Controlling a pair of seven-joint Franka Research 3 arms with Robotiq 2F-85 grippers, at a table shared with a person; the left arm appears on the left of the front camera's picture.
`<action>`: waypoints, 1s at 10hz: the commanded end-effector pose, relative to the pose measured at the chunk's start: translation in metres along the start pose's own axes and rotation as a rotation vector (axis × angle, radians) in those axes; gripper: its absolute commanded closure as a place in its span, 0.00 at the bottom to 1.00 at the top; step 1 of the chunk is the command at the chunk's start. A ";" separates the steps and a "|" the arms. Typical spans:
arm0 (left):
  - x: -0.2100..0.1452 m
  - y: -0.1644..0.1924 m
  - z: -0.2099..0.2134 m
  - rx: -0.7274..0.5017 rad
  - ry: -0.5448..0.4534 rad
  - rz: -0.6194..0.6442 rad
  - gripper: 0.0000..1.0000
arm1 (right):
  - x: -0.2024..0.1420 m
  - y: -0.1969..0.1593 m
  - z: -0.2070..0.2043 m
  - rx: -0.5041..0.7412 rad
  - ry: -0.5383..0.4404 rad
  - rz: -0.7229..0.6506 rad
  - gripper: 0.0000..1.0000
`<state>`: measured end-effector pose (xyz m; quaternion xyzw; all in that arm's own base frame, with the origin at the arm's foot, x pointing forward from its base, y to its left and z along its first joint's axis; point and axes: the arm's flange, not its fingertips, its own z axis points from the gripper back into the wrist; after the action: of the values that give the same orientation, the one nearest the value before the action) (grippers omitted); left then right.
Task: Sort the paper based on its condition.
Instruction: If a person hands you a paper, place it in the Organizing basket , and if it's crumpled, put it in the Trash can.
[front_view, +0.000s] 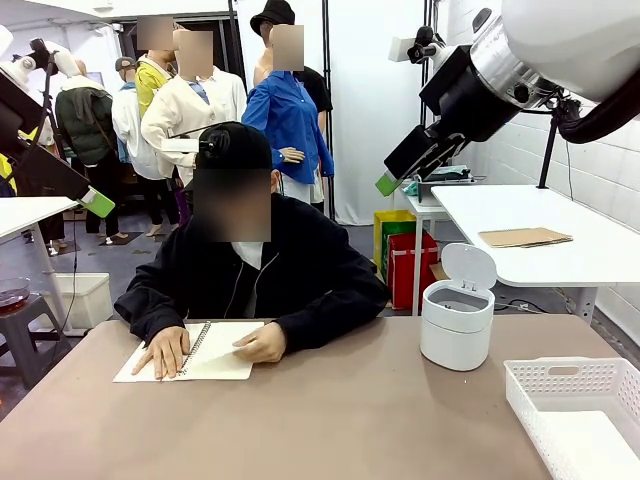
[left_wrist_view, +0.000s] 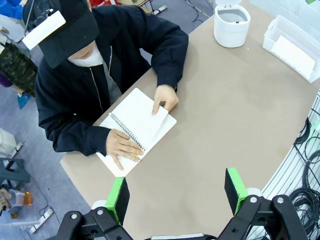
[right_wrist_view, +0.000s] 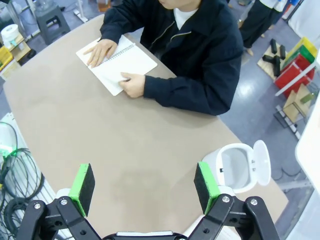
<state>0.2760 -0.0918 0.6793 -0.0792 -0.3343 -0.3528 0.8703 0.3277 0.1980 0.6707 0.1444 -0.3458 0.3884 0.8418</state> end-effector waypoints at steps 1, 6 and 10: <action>-0.001 0.000 0.001 0.000 0.002 -0.001 0.00 | 0.002 -0.001 -0.002 0.002 0.002 -0.001 0.00; -0.001 0.000 0.001 0.000 0.002 -0.001 0.00 | 0.002 -0.001 -0.002 0.002 0.002 -0.001 0.00; -0.001 0.000 0.001 0.000 0.002 -0.001 0.00 | 0.002 -0.001 -0.002 0.002 0.002 -0.001 0.00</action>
<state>0.2760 -0.0918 0.6793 -0.0792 -0.3343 -0.3528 0.8703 0.3277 0.1980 0.6707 0.1444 -0.3458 0.3884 0.8418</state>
